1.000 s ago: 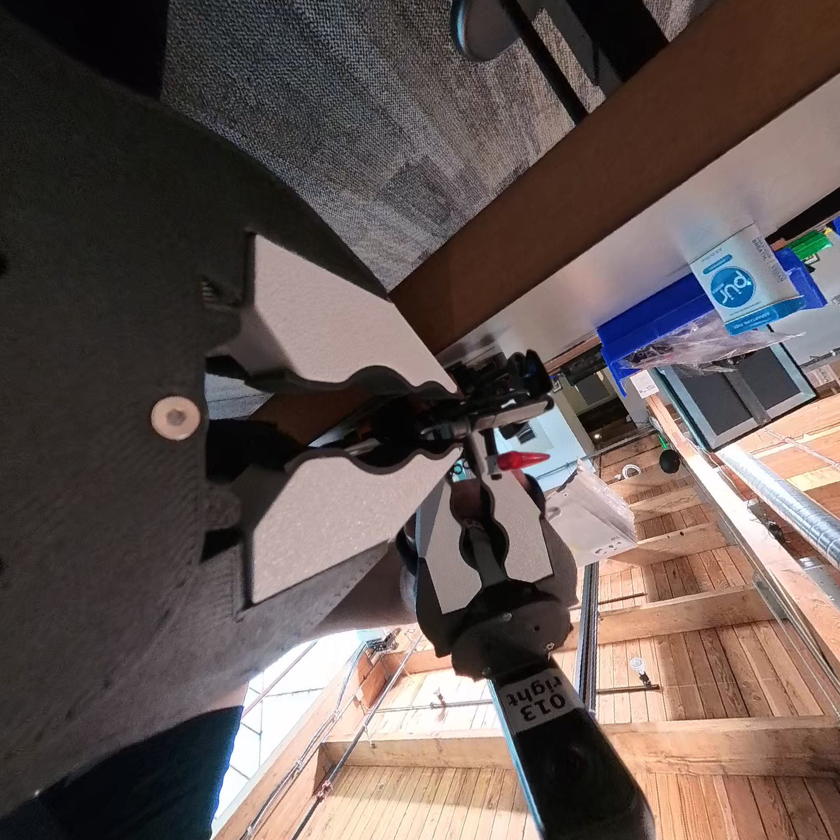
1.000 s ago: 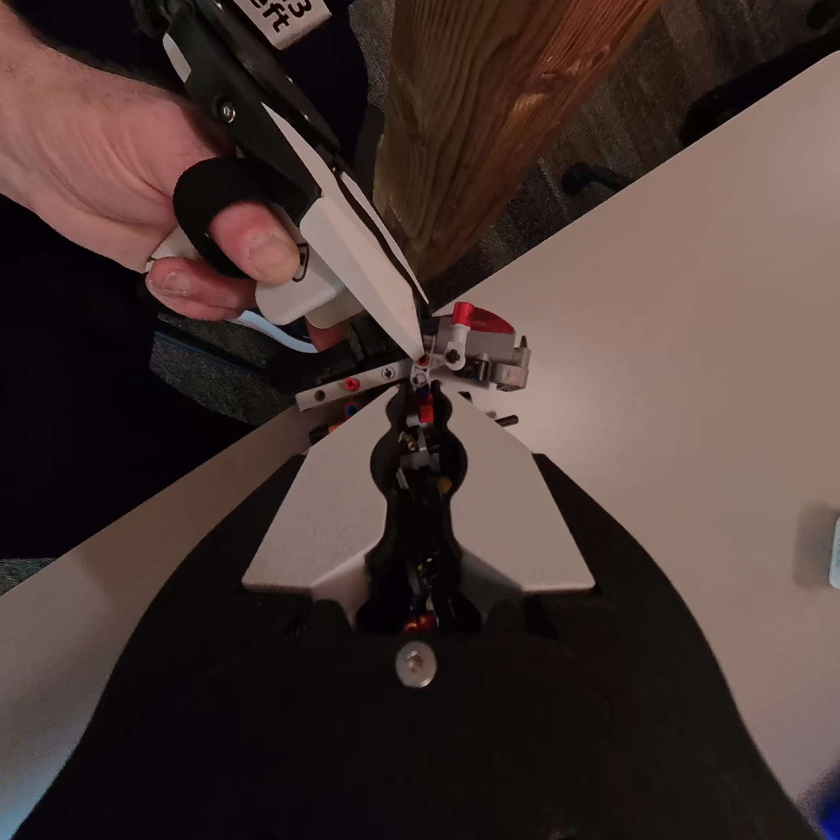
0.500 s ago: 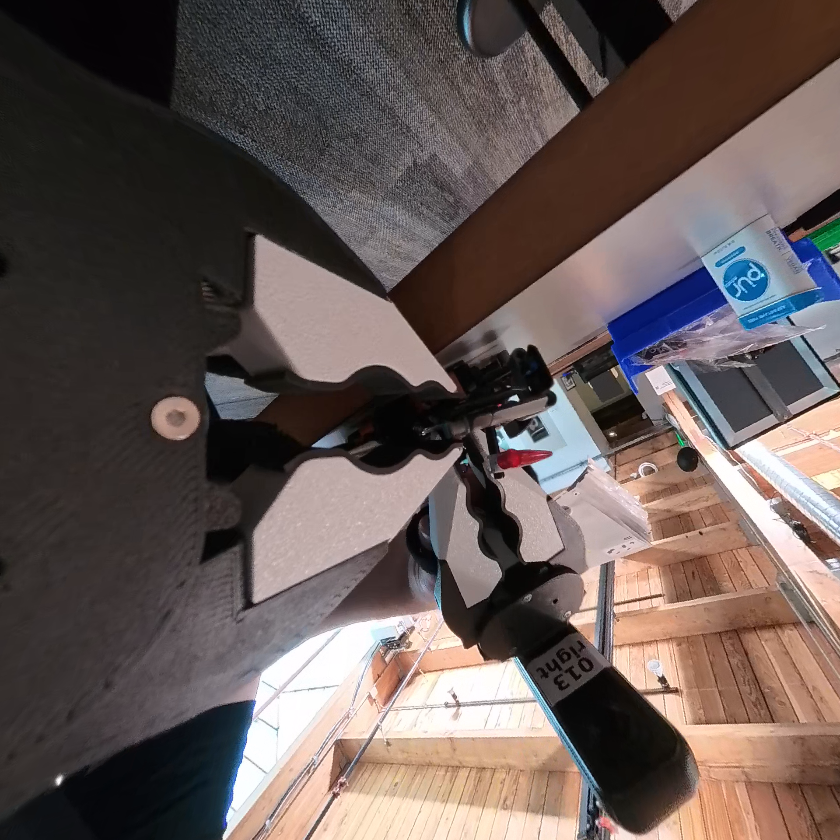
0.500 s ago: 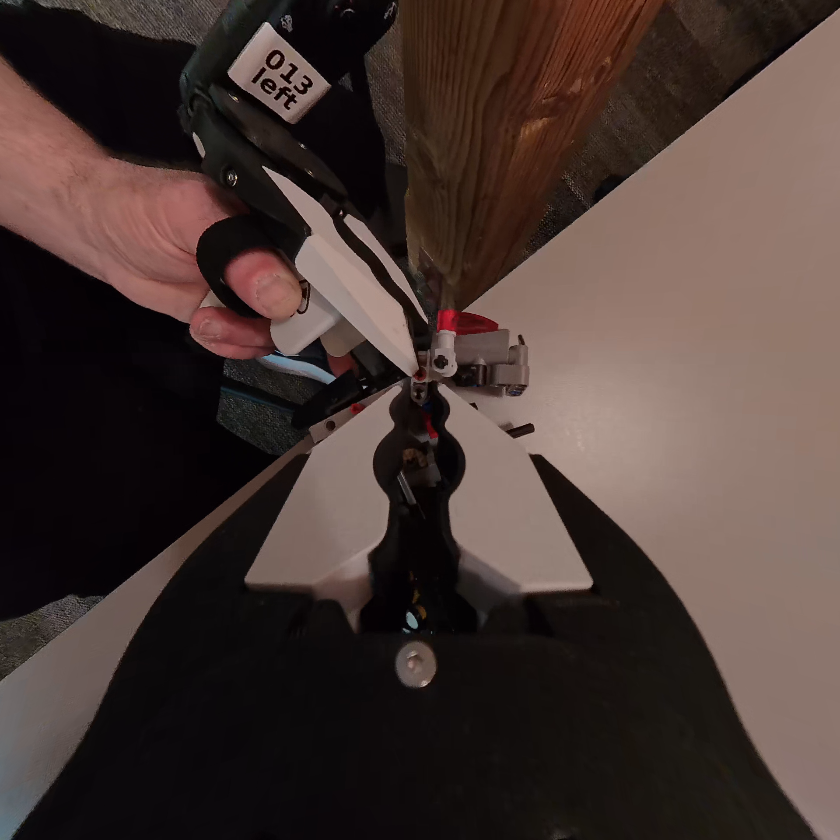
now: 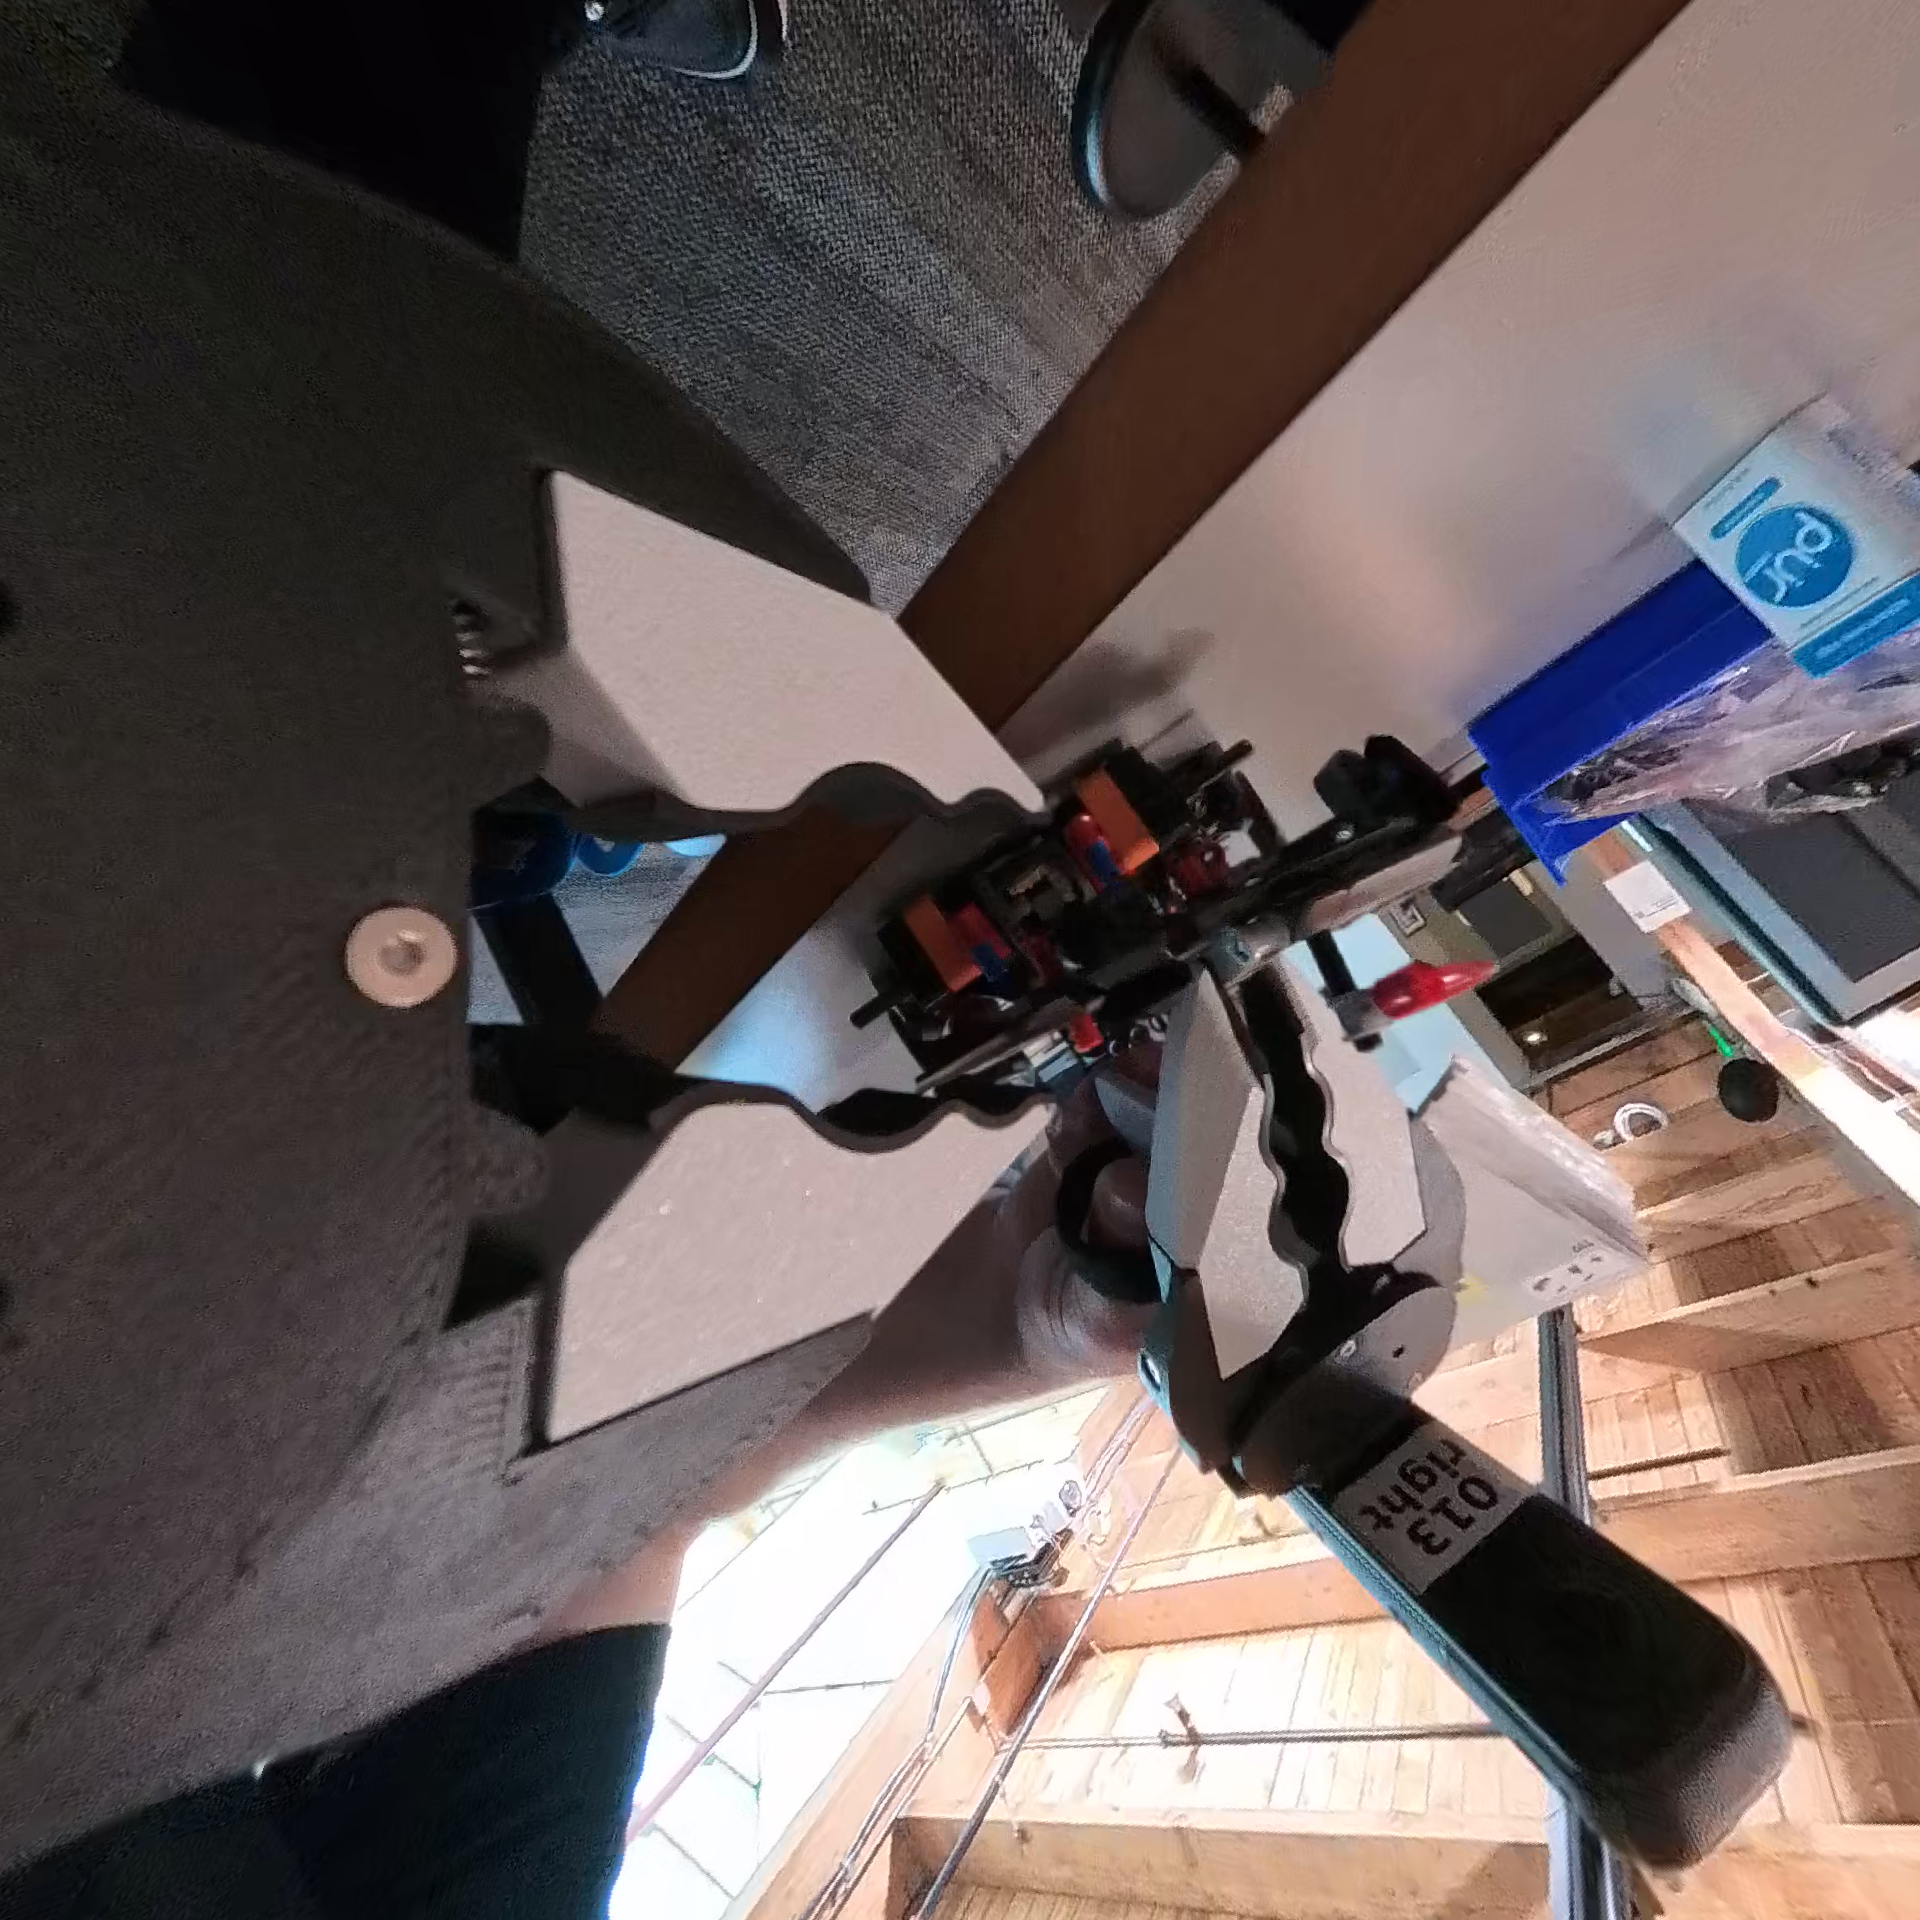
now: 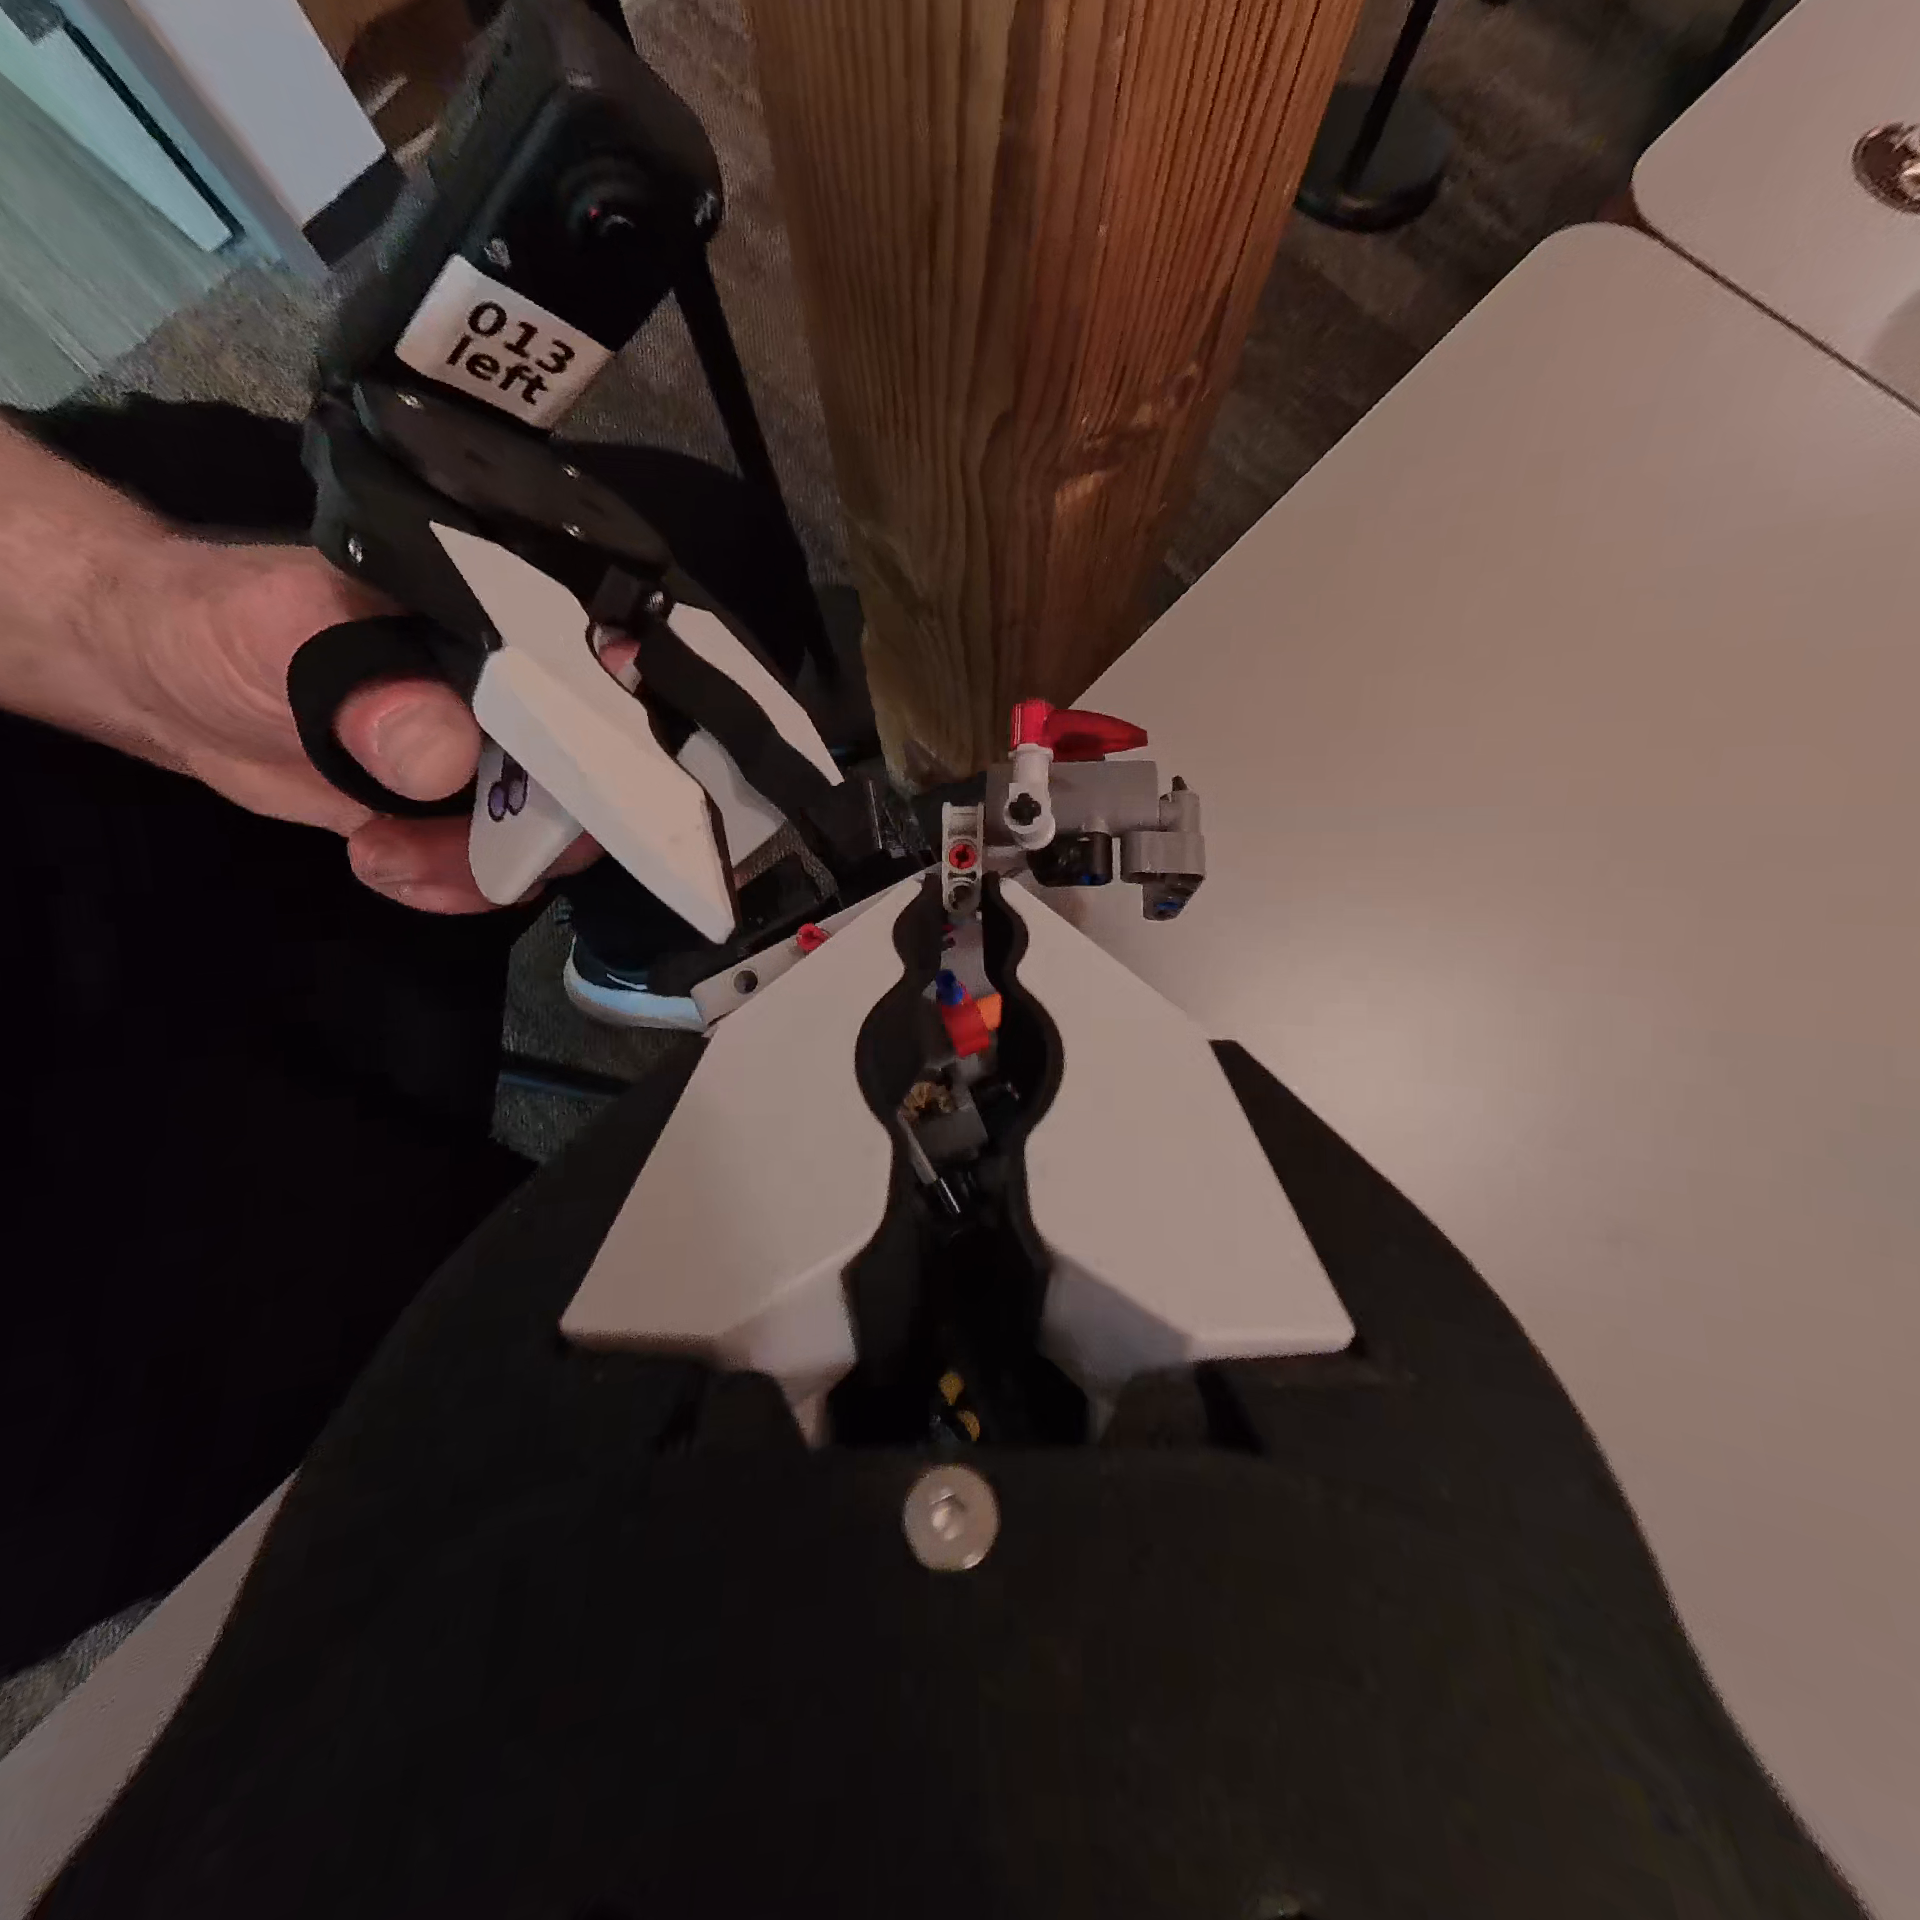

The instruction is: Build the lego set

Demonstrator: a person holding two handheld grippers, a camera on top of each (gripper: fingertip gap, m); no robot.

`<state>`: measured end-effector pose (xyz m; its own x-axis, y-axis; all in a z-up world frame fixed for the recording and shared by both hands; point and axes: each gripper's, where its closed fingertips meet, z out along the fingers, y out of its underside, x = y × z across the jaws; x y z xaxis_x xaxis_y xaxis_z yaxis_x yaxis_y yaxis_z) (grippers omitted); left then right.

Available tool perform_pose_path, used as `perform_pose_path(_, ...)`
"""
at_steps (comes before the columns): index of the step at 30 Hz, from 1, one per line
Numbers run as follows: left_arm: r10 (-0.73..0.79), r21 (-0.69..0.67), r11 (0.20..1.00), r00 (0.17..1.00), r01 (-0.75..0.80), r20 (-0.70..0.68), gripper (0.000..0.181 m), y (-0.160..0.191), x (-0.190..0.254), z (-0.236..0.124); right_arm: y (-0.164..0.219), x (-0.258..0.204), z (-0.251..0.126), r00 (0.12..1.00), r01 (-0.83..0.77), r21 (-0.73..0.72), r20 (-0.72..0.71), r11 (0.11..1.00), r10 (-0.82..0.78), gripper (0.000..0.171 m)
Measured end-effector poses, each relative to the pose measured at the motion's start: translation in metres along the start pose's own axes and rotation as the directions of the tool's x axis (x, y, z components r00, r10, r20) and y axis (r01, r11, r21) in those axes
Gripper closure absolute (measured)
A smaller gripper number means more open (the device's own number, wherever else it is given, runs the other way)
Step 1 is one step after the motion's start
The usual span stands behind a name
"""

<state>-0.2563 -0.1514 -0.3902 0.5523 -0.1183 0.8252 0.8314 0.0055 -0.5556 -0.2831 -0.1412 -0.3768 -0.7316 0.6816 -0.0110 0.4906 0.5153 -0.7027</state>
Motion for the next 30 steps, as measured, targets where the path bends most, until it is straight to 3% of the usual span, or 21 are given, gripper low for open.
perform_pose_path(6,-0.062,-0.047,0.997,0.995,0.059,-0.080,0.161,0.001,0.016,0.008,-0.008,-0.002,-0.006,1.000,-0.002,0.052,-0.025,0.999,0.004,0.167)
perform_pose_path(10,-0.091,-0.060,0.995,0.992,0.085,-0.089,0.165,0.002,0.017,0.006,-0.006,-0.004,-0.010,0.999,0.039,0.015,0.008,0.999,-0.039,0.166)
perform_pose_path(19,-0.105,-0.128,0.987,0.992,0.095,-0.073,0.164,0.010,0.014,0.001,0.002,-0.008,-0.005,0.982,0.171,-0.132,0.101,0.976,-0.158,0.166)
perform_pose_path(30,-0.089,-0.166,0.983,0.992,0.073,-0.092,0.164,0.008,0.015,-0.002,-0.002,-0.010,-0.007,0.967,0.256,-0.131,0.039,0.958,-0.253,0.166)
